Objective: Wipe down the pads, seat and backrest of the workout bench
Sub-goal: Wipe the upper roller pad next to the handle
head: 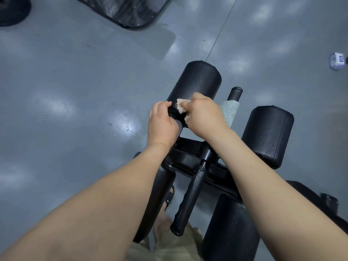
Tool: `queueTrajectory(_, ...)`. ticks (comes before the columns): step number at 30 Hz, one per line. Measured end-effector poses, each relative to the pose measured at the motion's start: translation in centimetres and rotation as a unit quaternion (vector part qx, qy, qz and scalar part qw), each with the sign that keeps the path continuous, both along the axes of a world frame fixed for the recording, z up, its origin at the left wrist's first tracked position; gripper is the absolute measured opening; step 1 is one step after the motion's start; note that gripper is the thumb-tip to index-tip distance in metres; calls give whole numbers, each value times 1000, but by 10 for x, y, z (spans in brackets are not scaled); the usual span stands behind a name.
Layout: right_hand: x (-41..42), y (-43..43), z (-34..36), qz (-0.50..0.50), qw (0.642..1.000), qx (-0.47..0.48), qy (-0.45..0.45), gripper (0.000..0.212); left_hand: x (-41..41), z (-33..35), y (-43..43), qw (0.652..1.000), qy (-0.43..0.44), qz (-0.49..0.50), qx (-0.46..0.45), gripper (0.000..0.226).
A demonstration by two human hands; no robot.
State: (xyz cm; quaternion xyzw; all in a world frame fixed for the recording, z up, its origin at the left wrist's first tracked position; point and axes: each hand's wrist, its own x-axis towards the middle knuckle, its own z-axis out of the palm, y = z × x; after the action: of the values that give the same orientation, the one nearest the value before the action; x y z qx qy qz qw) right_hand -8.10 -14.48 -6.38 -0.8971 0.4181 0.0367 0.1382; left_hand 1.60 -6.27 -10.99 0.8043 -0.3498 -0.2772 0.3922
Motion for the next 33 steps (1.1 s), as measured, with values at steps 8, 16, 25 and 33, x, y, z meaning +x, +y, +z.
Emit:
queueTrajectory(8, -12, 17, -7, 38, 998, -54, -9, 27, 0, -8, -1, 1000, -7, 2, 5, 51)
queueTrajectory(16, -10, 19, -8, 10, 999, -30, -15, 30, 0, -9, 0, 1000, -24, -7, -3, 51)
queueTrajectory(25, -8, 26, 0, 22, 995, -69, 69, 29, 0, -9, 0, 1000, -16, 4, 6, 53)
queueTrajectory(33, -1, -6, 25, -139, 975, 49, -166, 30, 1, -8, -1, 1000, -22, -2, 12, 52)
